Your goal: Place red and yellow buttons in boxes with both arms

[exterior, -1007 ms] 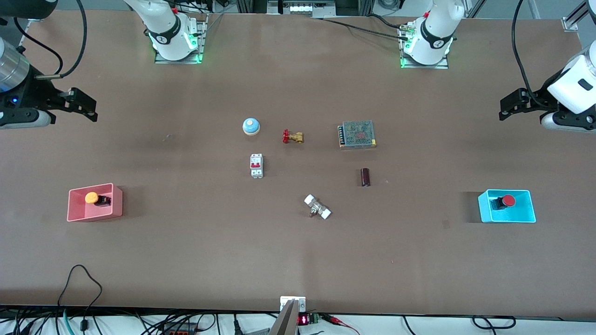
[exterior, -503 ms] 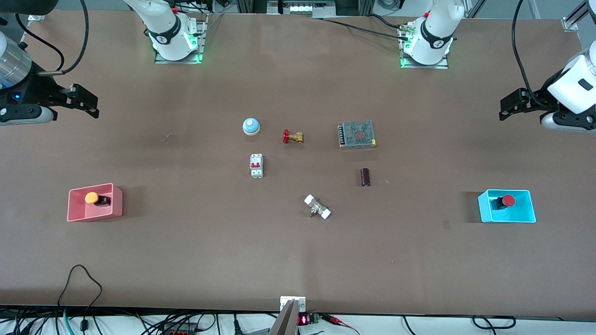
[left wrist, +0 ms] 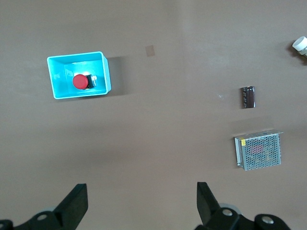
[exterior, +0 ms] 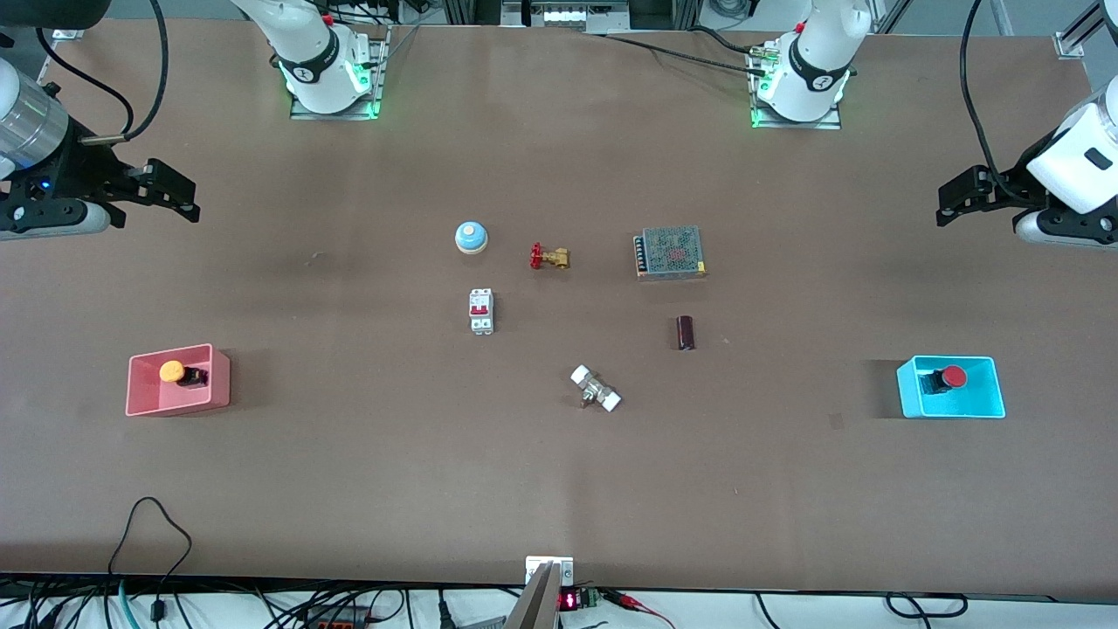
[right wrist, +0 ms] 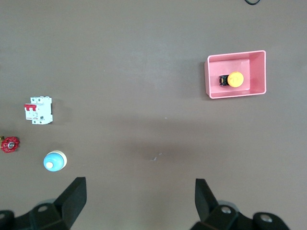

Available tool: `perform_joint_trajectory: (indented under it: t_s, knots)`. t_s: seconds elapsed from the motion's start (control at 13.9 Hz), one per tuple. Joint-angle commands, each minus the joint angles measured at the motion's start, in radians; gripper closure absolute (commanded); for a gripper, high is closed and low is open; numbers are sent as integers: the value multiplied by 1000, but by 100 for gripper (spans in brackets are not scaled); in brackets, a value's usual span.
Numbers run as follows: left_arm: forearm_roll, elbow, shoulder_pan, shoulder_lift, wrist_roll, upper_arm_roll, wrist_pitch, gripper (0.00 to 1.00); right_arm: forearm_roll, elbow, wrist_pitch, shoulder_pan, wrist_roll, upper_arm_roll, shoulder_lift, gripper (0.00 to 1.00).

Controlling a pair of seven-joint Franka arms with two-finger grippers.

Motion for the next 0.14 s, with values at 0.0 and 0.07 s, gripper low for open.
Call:
perform_joint_trajectory:
  t_s: [0.0,0.07]
  knots:
    - [-14,28,-10,12,6,12,-19,0,25,-4,-2,6,14,-8,-3,0]
    - [-14,28,-10,12,6,12,-19,0,23,-5,-3,6,14,-8,-3,0]
